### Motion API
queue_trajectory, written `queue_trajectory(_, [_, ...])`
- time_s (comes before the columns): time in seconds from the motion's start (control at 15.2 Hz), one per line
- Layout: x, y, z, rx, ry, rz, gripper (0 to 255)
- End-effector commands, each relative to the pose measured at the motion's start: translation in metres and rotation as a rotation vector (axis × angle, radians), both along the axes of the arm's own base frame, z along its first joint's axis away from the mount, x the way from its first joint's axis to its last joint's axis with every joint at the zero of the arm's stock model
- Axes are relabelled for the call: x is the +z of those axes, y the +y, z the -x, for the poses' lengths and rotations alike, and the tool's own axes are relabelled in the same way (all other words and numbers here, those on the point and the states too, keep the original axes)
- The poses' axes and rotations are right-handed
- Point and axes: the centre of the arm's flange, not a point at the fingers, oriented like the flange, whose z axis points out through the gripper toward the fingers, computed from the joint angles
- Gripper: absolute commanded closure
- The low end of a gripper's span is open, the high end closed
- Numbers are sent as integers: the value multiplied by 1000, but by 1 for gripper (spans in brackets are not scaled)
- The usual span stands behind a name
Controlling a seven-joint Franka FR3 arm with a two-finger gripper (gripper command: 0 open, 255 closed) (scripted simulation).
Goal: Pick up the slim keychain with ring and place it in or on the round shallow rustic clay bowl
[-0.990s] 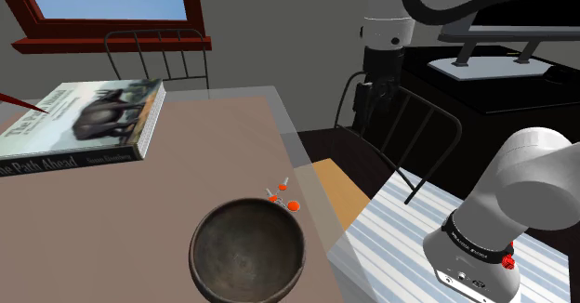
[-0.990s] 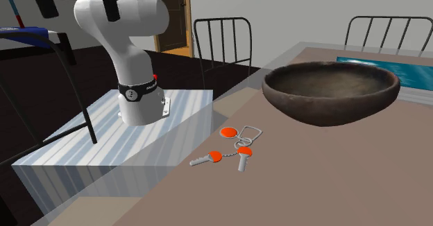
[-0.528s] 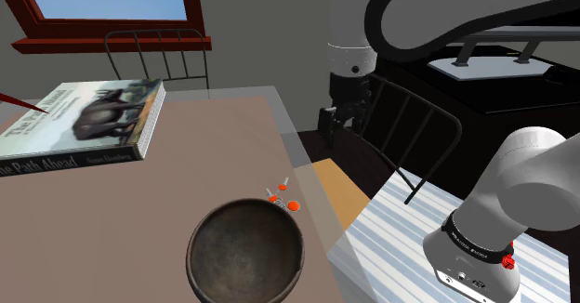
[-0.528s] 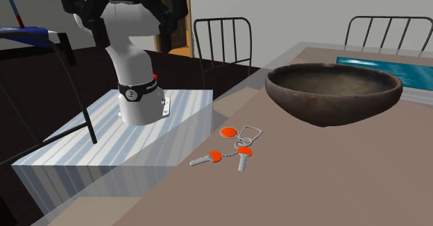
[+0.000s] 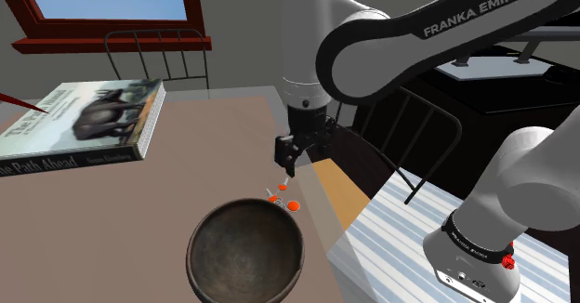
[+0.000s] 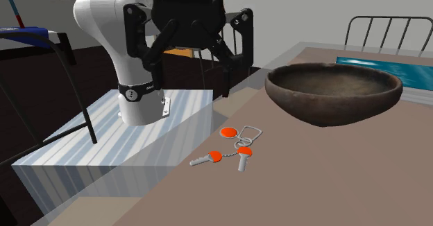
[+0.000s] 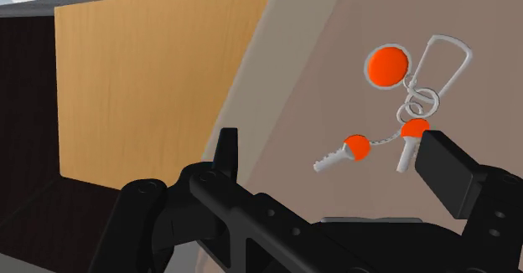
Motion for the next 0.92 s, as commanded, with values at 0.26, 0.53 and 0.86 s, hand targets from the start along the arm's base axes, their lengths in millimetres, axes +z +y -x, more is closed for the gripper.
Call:
queue_trajectory(0.26, [-34, 69, -24, -44, -19, 0, 0])
queue_trajectory(0.53, [-52, 72, -25, -46, -21, 0, 0])
queue_trajectory(0.86, [-76, 72, -23, -46, -21, 0, 0])
